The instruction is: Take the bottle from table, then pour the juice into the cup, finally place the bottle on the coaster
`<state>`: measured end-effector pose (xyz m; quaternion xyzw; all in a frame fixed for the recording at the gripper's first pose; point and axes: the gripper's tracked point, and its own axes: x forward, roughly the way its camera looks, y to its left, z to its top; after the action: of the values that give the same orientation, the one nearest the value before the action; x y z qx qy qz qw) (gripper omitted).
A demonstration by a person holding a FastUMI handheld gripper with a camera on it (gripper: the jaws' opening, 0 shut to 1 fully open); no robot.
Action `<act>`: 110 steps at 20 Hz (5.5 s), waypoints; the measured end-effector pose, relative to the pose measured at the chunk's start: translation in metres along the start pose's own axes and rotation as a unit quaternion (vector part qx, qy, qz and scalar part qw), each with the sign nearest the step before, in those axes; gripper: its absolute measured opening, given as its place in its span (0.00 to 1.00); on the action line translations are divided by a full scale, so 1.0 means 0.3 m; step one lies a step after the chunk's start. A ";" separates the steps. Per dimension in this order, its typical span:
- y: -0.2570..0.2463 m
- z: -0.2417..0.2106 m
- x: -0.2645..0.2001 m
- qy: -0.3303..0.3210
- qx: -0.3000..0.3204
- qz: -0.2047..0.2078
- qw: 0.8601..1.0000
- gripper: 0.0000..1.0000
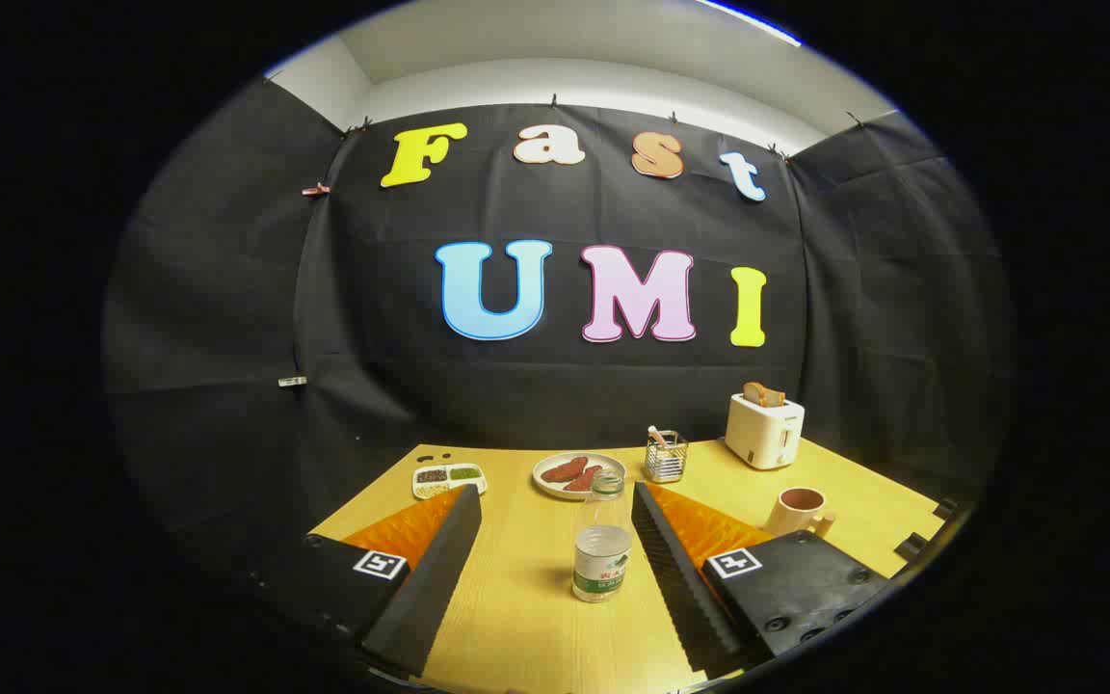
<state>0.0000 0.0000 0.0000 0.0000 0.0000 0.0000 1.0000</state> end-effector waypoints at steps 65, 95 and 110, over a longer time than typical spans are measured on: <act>-0.180 -0.555 0.489 0.081 -0.041 -0.113 0.989 0.96; -0.367 -0.336 0.446 0.116 0.201 -0.053 0.971 0.72; -0.580 -0.405 0.524 0.154 0.483 -0.066 0.859 0.72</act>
<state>0.1572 -0.1740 -0.1216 0.4829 0.1544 -0.0662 0.8594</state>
